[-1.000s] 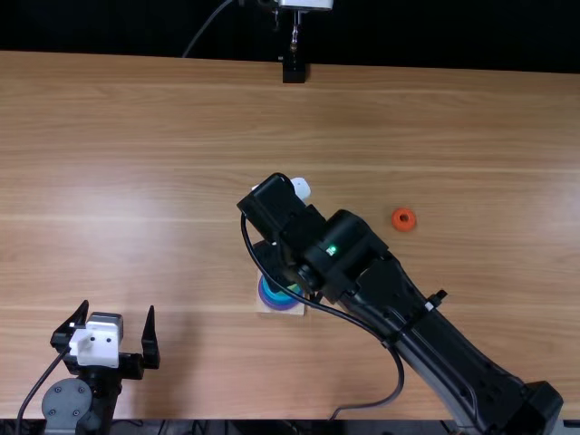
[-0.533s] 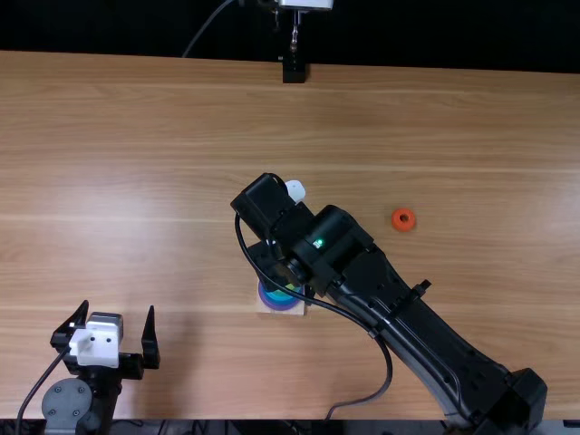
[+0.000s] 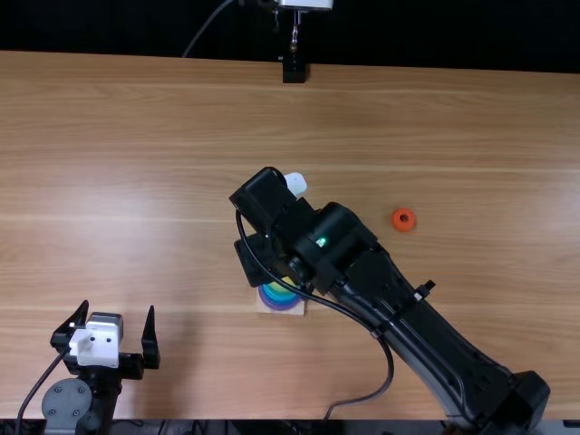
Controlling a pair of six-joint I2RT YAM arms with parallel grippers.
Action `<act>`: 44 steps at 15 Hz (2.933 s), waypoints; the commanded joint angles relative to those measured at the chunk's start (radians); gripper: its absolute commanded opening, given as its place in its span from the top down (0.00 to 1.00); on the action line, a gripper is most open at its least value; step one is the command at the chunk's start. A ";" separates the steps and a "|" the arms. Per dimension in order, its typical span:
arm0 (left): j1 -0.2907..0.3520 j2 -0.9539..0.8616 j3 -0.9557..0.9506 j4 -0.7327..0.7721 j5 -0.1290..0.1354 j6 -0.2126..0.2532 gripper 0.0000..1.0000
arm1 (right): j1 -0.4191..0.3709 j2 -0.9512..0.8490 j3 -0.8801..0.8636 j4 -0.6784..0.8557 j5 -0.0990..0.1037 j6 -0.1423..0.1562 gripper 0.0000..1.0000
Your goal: Build the Hanoi tower: stack the rings onto the peg from bottom to top in this color order: purple, dark blue, light blue, dark green, light green, yellow, orange.
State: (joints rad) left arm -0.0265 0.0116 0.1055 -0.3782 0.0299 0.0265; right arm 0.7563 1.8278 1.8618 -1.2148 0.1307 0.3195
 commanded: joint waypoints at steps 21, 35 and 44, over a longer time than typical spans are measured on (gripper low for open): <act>-0.006 -0.012 -0.105 -0.080 0.007 0.007 0.00 | -0.627 0.261 -0.165 0.192 -0.134 -0.191 0.00; -0.006 -0.012 -0.105 -0.080 0.007 0.007 0.00 | -0.677 0.404 -0.156 0.275 -0.129 -0.240 0.00; -0.006 -0.012 -0.105 -0.080 0.007 0.007 0.00 | -0.677 0.409 -0.181 0.269 -0.125 -0.237 0.28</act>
State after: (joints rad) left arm -0.0265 0.0116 0.1055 -0.3782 0.0299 0.0261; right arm 0.0906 2.2131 1.7039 -0.9447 0.0036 0.0807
